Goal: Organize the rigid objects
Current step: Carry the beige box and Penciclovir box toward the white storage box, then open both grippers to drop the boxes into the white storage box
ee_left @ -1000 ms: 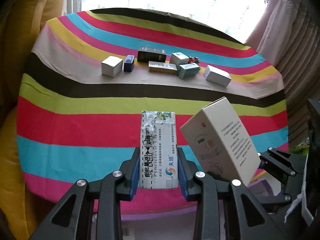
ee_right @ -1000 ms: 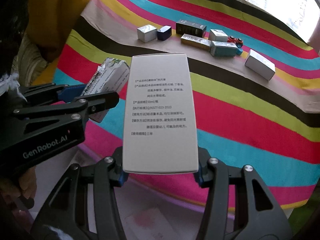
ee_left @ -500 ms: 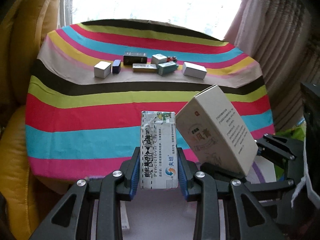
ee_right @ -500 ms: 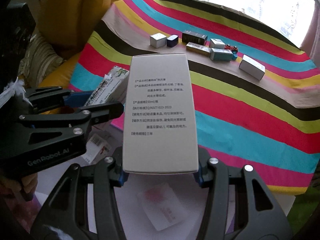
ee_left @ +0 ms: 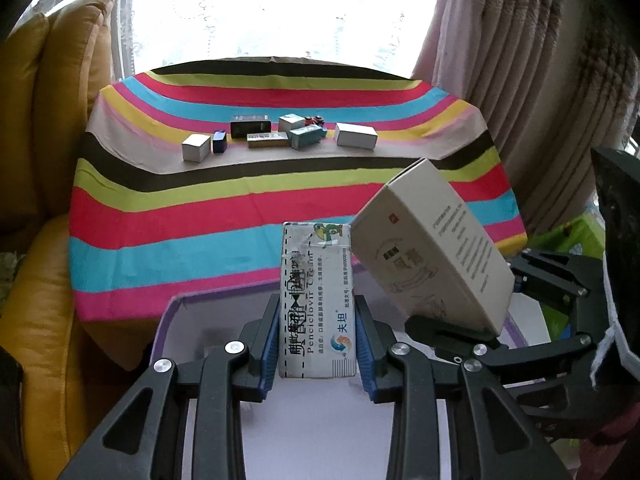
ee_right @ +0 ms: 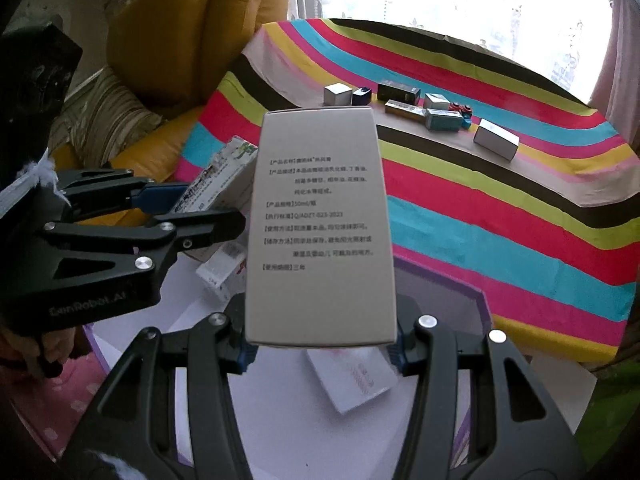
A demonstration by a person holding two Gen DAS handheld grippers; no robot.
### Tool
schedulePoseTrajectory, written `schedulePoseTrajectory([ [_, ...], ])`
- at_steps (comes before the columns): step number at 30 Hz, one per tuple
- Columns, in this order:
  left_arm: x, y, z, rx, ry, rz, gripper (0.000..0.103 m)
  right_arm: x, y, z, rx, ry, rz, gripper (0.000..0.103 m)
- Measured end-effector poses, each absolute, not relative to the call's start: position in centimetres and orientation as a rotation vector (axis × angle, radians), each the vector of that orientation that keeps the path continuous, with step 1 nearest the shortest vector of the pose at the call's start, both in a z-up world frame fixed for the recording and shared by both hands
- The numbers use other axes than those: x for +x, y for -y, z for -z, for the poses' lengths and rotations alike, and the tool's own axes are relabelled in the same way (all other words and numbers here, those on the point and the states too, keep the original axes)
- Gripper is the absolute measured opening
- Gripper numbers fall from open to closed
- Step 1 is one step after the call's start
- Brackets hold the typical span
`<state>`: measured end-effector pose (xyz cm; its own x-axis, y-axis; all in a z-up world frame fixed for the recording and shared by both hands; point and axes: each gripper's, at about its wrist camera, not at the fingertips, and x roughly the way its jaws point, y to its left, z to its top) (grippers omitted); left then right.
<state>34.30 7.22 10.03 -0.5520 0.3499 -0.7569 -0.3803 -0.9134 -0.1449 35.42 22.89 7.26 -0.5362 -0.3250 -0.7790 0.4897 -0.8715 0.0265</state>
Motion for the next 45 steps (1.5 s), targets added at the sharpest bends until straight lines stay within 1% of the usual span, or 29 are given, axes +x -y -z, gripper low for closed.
schedulePoseTrajectory([
  [6,36.0,-7.0,-9.5,-1.181,-0.08,-2.439,0.034,37.5,-23.3,-6.4,1.162,-0.289,2.383,0.054],
  [14,38.4,-5.9,-7.4,-1.226,-0.116,-2.396,0.034,39.6,-23.7,-4.0,1.218,-0.295,2.341,0.054],
  [26,39.9,-5.0,-6.1,-1.25,-0.132,-2.379,0.034,42.9,-22.3,-2.9,1.215,-0.388,2.282,0.054],
  [32,39.9,-5.0,-5.7,-1.258,-0.137,-2.375,0.034,43.0,-22.3,-2.7,1.225,-0.39,2.274,0.054],
  [37,40.1,-5.6,-5.6,-1.264,-0.183,-2.366,0.035,43.5,-22.1,-3.0,1.21,-0.395,2.254,0.056],
  [38,40.1,-5.6,-5.5,-1.264,-0.193,-2.368,0.036,43.5,-22.1,-3.0,1.207,-0.393,2.256,0.058],
  [39,40.1,-5.6,-5.5,-1.264,-0.2,-2.373,0.042,43.4,-22.1,-3.1,1.208,-0.383,2.267,0.061],
  [40,40.2,-5.6,-5.6,-1.262,-0.199,-2.374,0.053,43.4,-22.2,-3.2,1.208,-0.371,2.272,0.065],
  [41,40.2,-5.5,-5.6,-1.259,-0.195,-2.378,0.062,43.4,-22.4,-3.2,1.208,-0.356,2.273,0.065],
  [43,40.2,-5.1,-5.8,-1.254,-0.18,-2.394,0.069,43.4,-22.5,-3.4,1.207,-0.344,2.283,0.067],
  [45,40.1,-4.8,-5.8,-1.258,-0.163,-2.402,0.07,43.4,-22.7,-3.5,1.207,-0.332,2.295,0.069],
])
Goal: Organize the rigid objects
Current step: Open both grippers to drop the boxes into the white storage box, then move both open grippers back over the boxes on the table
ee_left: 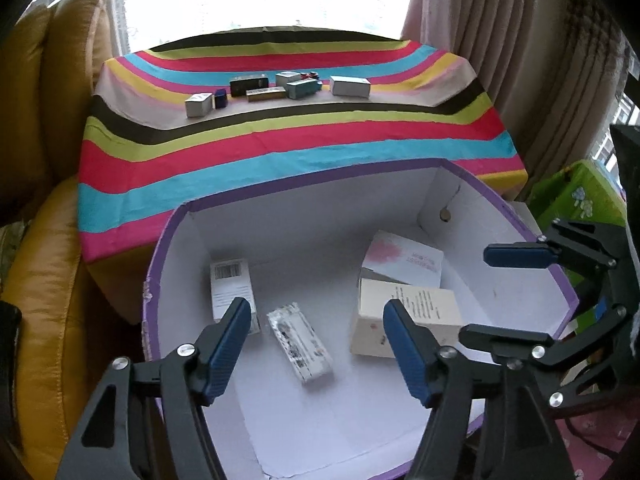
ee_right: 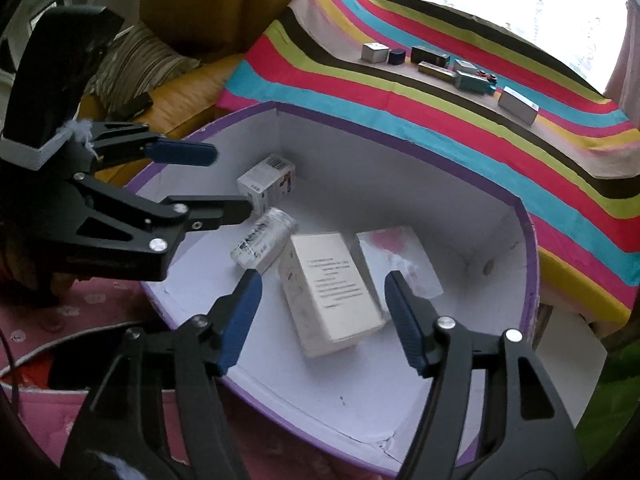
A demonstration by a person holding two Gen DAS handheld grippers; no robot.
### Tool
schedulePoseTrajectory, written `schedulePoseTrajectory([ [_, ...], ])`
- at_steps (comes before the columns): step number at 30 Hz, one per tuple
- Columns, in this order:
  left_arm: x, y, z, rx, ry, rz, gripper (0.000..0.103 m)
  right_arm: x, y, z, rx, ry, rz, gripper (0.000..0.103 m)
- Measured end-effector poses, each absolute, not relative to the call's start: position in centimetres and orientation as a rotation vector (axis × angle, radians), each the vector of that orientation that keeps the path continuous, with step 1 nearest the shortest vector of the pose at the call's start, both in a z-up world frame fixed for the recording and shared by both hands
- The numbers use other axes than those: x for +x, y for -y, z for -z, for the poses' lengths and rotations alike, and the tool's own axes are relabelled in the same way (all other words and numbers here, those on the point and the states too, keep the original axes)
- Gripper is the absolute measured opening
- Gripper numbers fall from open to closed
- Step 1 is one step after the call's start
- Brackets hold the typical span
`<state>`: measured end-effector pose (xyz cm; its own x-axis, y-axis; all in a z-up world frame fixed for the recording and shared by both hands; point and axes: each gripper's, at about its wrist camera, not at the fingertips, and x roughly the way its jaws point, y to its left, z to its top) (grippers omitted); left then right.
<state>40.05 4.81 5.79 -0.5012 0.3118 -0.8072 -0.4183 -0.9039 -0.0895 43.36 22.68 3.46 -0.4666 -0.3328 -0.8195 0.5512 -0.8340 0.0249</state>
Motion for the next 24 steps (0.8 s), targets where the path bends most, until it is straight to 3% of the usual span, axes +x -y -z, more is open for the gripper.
schedulePoseTrajectory([
  [12,39.6,-4.8,-6.1,-1.257,-0.125,-2.386,0.071,43.2,-23.0,-4.2,1.202,-0.34,2.314,0.072],
  [16,38.8,-5.1,-7.4,-1.204,-0.127,-2.412,0.085,42.4,-23.3,-6.3,1.134,-0.383,2.372,0.082],
  [24,34.5,-6.3,-6.5,-1.309,-0.12,-2.363,0.085,38.0,-23.0,-6.9,1.099,-0.375,2.441,0.087],
])
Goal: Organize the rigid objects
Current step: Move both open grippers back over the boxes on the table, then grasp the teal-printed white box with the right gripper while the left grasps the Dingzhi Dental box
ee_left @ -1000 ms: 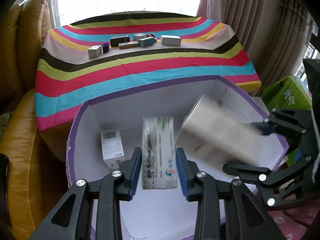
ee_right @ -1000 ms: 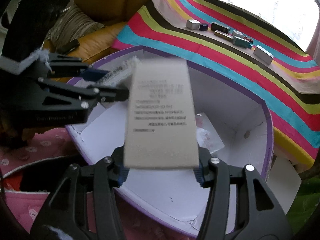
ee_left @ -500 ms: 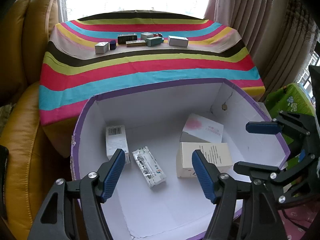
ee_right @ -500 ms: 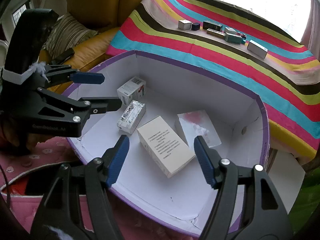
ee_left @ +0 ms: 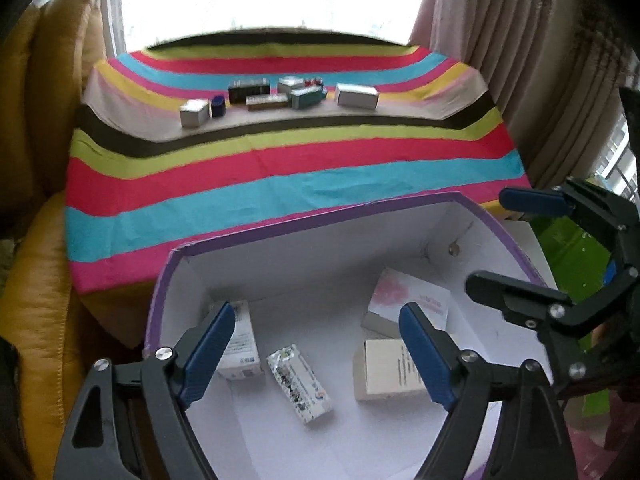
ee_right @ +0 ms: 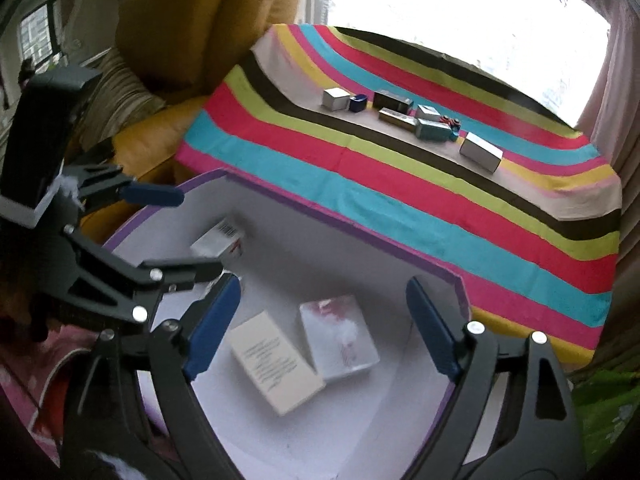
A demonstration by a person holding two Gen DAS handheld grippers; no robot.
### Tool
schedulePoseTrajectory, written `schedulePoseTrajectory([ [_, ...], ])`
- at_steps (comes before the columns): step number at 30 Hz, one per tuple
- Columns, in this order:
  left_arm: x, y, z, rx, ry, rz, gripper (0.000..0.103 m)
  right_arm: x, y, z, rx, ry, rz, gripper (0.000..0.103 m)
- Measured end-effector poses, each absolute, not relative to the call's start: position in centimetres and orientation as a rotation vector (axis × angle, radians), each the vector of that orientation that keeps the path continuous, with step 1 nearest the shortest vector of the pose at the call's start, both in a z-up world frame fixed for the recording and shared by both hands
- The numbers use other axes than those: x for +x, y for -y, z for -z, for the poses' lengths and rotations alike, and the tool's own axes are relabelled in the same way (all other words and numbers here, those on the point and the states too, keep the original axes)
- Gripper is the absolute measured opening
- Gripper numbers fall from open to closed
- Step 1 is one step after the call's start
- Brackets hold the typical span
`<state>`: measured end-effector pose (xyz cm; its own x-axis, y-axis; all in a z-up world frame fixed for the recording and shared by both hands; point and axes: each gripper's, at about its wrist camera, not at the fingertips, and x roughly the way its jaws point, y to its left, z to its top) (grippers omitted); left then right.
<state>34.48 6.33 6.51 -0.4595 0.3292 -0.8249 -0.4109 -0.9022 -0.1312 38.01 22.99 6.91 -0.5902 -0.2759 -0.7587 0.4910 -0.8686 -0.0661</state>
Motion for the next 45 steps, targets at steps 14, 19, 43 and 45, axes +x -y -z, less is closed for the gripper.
schedulePoseTrajectory([
  [14,15.0,-7.2,-2.5,-1.517,-0.234,-2.444,0.085,20.3,-27.2,-3.6,1.323,0.007,2.549,0.087],
  [19,9.4,-6.8,0.1,-1.53,-0.257,-2.457,0.085,13.6,-28.2,-0.9,1.42,0.134,2.565,0.087],
  [43,5.6,-4.9,1.8,-1.283,-0.209,-2.463,0.103,-4.7,-28.7,2.6,1.495,0.684,2.757,0.088],
  [45,5.3,-5.4,2.1,-1.281,-0.203,-2.48,0.103,-5.2,-27.7,2.8,1.512,0.571,2.794,0.088],
])
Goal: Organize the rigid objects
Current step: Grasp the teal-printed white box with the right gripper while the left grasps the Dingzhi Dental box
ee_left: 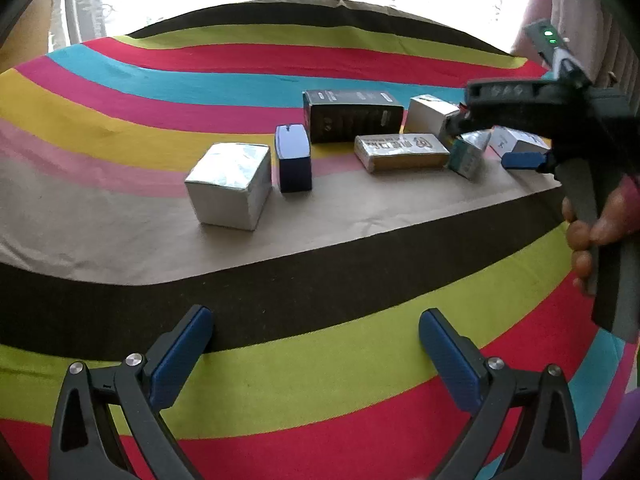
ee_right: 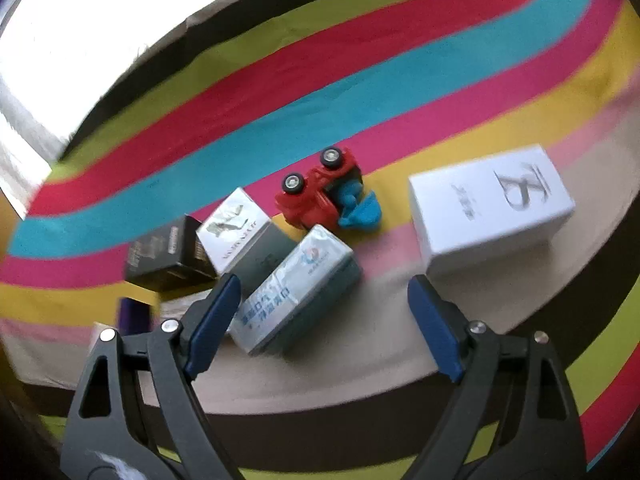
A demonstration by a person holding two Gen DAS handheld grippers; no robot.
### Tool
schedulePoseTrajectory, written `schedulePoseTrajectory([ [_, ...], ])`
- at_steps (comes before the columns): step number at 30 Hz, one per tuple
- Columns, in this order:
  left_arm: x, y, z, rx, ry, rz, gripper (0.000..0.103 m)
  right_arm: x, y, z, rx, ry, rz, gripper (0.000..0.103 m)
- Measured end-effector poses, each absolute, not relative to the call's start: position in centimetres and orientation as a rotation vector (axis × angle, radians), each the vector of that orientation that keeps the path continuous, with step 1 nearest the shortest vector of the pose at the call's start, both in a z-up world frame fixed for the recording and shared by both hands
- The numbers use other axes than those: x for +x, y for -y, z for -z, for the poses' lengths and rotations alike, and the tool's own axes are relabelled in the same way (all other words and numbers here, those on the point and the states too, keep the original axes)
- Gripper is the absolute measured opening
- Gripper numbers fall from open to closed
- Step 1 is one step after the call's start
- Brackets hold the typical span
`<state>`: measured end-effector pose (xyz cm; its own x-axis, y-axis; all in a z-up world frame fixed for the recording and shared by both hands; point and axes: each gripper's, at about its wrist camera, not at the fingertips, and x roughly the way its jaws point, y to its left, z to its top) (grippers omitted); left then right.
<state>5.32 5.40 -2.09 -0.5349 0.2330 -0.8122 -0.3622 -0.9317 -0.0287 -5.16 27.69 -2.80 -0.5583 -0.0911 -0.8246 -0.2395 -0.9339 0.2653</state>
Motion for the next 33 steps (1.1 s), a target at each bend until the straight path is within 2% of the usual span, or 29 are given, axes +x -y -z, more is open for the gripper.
schedulePoseTrajectory([
  [3,5.4,-5.4,2.0,-1.282,-0.2,-2.48,0.103,-5.2,-26.8,3.2,-1.437,-0.334,-2.68,0.088],
  [5,5.5,-5.4,2.0,-1.282,-0.2,-2.48,0.103,-4.8,-26.6,3.2,-1.445,-0.254,-2.728,0.084],
  [6,5.5,-5.4,2.0,-1.282,-0.2,-2.48,0.103,-4.4,-26.7,3.2,-1.451,-0.228,-2.739,0.077],
  [7,5.5,-5.4,2.0,-1.282,-0.2,-2.48,0.103,-3.8,-26.7,3.1,-1.449,-0.127,-2.74,0.057],
  [8,5.5,-5.4,2.0,-1.282,-0.2,-2.48,0.103,-3.2,-26.6,3.1,-1.448,-0.037,-2.756,0.044],
  [10,5.5,-5.4,2.0,-1.282,-0.2,-2.481,0.103,-1.7,-27.0,3.1,-1.45,0.05,-2.833,0.034],
  [15,5.3,-5.4,2.0,-1.284,-0.198,-2.486,0.103,-0.1,-29.7,3.1,-1.457,-0.056,-2.946,0.033],
  [18,5.4,-5.3,2.0,-1.284,-0.2,-2.486,0.103,-1.2,-29.5,3.0,-1.459,-0.054,-2.941,0.037],
  [22,5.3,-5.5,2.2,-1.286,-0.202,-2.49,0.103,-2.0,-27.7,3.0,-1.467,0.06,-2.929,0.039],
  [23,5.3,-5.5,2.2,-1.287,-0.202,-2.491,0.103,-1.9,-27.4,3.0,-1.468,0.108,-2.919,0.033],
  [24,5.4,-5.5,2.2,-1.288,-0.203,-2.494,0.103,-1.5,-27.1,2.9,-1.465,0.165,-2.923,0.033],
  [33,2.5,-9.1,2.1,-1.338,-0.255,-2.417,0.103,4.0,-29.7,2.9,-1.457,0.29,-3.084,0.033],
])
